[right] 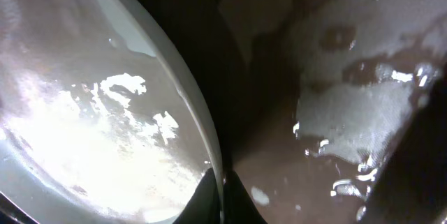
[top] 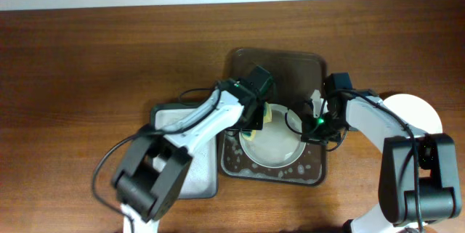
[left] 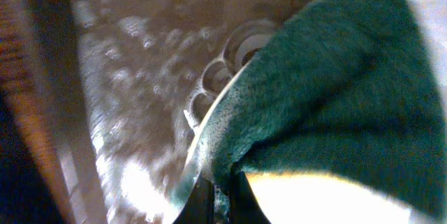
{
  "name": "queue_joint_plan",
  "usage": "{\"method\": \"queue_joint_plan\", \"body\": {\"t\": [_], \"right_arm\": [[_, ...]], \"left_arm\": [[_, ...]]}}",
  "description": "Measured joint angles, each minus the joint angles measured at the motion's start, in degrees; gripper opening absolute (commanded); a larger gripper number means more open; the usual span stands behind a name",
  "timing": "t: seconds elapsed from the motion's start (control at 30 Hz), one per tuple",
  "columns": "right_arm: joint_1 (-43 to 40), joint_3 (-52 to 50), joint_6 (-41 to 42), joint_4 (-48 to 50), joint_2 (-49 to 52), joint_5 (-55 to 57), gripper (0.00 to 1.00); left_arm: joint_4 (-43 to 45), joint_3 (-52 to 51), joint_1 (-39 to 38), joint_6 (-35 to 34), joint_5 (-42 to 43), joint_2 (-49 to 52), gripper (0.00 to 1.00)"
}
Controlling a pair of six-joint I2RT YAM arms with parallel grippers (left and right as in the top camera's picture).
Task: Clean dirty plates on tray and stack at the side
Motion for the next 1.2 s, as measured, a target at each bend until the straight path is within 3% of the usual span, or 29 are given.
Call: {"method": "queue_joint_plan", "body": {"t": [0.03, 0.1, 0.2, 0.33, 0.37, 0.4, 0.43, 0.5, 0.7, 0.77, 0.83, 0.97, 1.2], "right_arm": [[0.0, 0.0, 0.0, -0.5, -0.2, 0.6, 0.04], [-0.4, -0.7, 0.1, -1.9, -2.4, 2.9, 0.04], [-0.4, -1.0, 0.0, -3.5, -11.7, 6.8, 0.04], [0.5, -1.0, -0.1, -4.7, -25.9, 13.2, 0.04], [2.8, -1.0, -0.2, -4.7, -31.0, 16.4, 0.04], [4.9, -1.0, -0.2, -4.5, -33.7, 18.7, 0.04], [7.8, -1.0, 0.1, -4.2, -35.5, 22.8, 0.04], [13.9, -1.0, 0.8, -4.0, -37.0, 30.9, 0.04], [31.4, -1.0, 2.9, -4.9, -36.7, 54.3, 0.04], [38.3, -1.0, 3.3, -5.4, -36.7, 63.4, 0.04], [47.5, -1.0, 3.5, -6.1, -36.7, 76.1, 0.04], [55.6, -1.0, 3.5, -6.1, -36.5, 85.8, 0.04], [58.9, -1.0, 3.5, -6.0, -36.5, 93.5, 0.04]], "left_arm": [[-0.6, -0.2, 0.2, 0.7, 0.0, -1.9, 0.0], [-3.7, -0.6, 3.5, 3.0, -0.3, -15.0, 0.0], [-13.4, -0.6, 9.4, 6.7, -0.5, -27.3, 0.06], [-21.4, -2.9, 21.0, 10.4, -3.8, -31.2, 0.0], [-20.8, -5.9, 23.1, 11.0, -4.0, -31.2, 0.05], [-18.8, -10.9, 25.3, 11.2, -3.7, -31.3, 0.16], [-15.9, -14.7, 26.4, 11.4, -2.8, -31.2, 0.35], [-8.8, -23.1, 28.1, 11.9, 0.3, -30.9, 0.56], [-5.7, -28.1, 28.7, 12.8, 6.1, -32.1, 0.82], [-6.3, -28.1, 28.7, 12.9, 7.1, -36.9, 1.0], [-6.4, -28.1, 28.7, 13.0, 7.7, -43.1, 1.0], [-6.3, -28.1, 28.7, 13.0, 7.7, -44.3, 1.0], [-6.3, -28.1, 28.7, 13.0, 7.7, -44.5, 1.0]]}}
